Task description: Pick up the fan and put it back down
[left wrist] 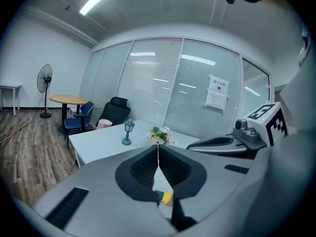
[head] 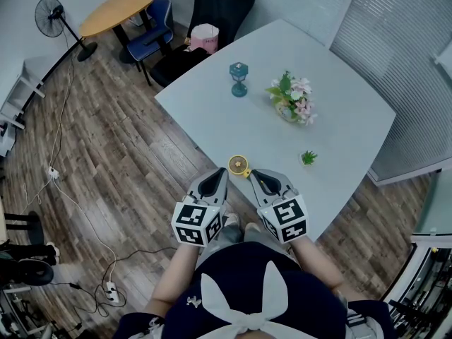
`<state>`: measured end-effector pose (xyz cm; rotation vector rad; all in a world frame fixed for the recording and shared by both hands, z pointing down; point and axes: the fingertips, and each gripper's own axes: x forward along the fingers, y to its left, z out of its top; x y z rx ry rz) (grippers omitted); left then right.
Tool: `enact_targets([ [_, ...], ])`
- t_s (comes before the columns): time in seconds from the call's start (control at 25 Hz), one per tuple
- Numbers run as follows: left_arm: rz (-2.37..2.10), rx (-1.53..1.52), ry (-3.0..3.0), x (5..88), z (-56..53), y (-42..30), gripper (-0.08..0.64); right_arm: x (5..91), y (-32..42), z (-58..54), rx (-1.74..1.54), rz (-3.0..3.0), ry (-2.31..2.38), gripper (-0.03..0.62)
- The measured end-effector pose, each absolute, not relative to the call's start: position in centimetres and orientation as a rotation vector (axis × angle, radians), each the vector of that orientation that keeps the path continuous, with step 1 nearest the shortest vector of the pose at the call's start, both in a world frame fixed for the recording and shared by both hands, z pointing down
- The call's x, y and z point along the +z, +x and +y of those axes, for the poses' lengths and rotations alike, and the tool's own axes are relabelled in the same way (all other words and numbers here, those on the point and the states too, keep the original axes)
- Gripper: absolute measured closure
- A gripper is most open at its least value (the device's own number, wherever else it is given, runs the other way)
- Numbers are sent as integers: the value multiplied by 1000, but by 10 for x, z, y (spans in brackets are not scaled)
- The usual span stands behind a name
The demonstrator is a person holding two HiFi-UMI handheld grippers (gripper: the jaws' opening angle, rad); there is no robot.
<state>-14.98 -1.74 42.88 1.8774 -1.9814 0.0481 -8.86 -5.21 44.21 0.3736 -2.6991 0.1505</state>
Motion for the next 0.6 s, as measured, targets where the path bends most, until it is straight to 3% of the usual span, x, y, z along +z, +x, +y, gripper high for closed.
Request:
enact_targets([
  [0.6,-1980,53,1875,428,-13,-146,537,439,-84,-50,150,-2688,386,591],
])
